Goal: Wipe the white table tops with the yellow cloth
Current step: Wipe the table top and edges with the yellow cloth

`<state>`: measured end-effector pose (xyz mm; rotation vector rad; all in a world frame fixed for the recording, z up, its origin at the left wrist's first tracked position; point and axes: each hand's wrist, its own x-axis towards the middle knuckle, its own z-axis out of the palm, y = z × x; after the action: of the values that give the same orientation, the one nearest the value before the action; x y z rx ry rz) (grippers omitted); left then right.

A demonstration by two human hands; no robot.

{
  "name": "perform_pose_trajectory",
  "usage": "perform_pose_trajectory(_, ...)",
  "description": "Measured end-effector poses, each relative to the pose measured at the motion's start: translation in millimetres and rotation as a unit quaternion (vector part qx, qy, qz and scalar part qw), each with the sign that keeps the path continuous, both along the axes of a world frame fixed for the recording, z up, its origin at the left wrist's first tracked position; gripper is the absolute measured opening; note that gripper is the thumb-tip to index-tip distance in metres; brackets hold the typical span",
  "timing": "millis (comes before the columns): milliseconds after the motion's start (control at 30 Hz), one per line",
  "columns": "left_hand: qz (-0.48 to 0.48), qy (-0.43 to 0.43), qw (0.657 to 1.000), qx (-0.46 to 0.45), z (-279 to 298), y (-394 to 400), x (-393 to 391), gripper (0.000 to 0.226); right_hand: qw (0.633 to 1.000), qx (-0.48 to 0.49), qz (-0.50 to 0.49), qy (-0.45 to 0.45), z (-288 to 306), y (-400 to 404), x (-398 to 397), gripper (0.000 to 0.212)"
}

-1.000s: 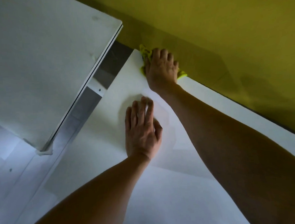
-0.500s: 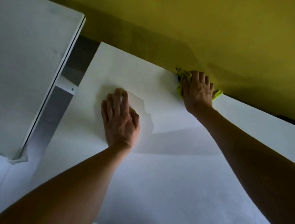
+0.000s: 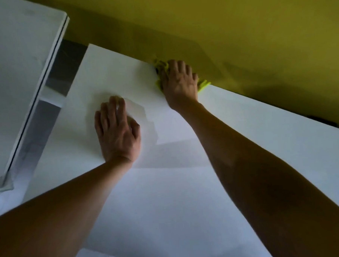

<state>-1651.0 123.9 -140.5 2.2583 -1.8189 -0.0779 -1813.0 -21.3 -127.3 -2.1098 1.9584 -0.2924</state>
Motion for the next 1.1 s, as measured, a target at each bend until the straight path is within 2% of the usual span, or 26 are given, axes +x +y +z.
perform_pose_trajectory(100,-0.006,-0.005,1.000,0.001,0,1,0,0.065,0.998,-0.007,-0.063,0.019,-6,26,-77,0.062)
perform_pose_trajectory(200,-0.011,-0.006,1.000,0.004,-1,2,0,0.066,0.996,-0.014,-0.082,0.026,-8,46,-139,0.054)
perform_pose_trajectory(267,-0.011,-0.009,1.000,-0.001,-1,2,-2,0.066,0.995,-0.031,-0.086,0.026,-8,49,-152,0.054)
perform_pose_trajectory(400,-0.011,-0.011,1.000,-0.003,-3,2,-2,0.065,0.991,-0.024,-0.128,0.028,-4,41,-116,0.064)
perform_pose_trajectory(467,-0.017,-0.012,1.000,0.009,-3,1,-2,0.067,0.994,-0.004,-0.100,0.039,-2,29,-78,0.062)
perform_pose_trajectory(533,-0.029,-0.019,0.999,0.010,-3,2,-3,0.065,0.998,-0.006,-0.052,0.032,-2,17,-37,0.051)
perform_pose_trajectory(600,-0.067,-0.018,0.998,-0.010,-4,1,-4,0.059,0.999,-0.025,-0.024,0.005,-1,9,-11,0.041)
perform_pose_trajectory(700,-0.171,-0.012,0.985,-0.028,-3,-5,-11,0.055,0.999,-0.037,-0.010,-0.017,-1,8,-12,0.040)
perform_pose_trajectory(800,-0.285,-0.021,0.958,-0.010,1,4,-46,0.057,0.999,-0.036,0.022,-0.023,-1,13,-34,0.042)
perform_pose_trajectory(900,-0.344,0.017,0.938,0.029,3,31,-107,0.062,0.999,-0.032,-0.009,-0.024,-3,25,-71,0.042)
perform_pose_trajectory(1000,-0.360,0.039,0.931,0.053,5,58,-169,0.066,0.998,-0.022,-0.049,-0.022,-5,46,-131,0.043)
perform_pose_trajectory(1100,-0.323,0.030,0.943,0.078,4,74,-213,0.069,0.996,-0.030,-0.079,-0.017,-3,70,-199,0.042)
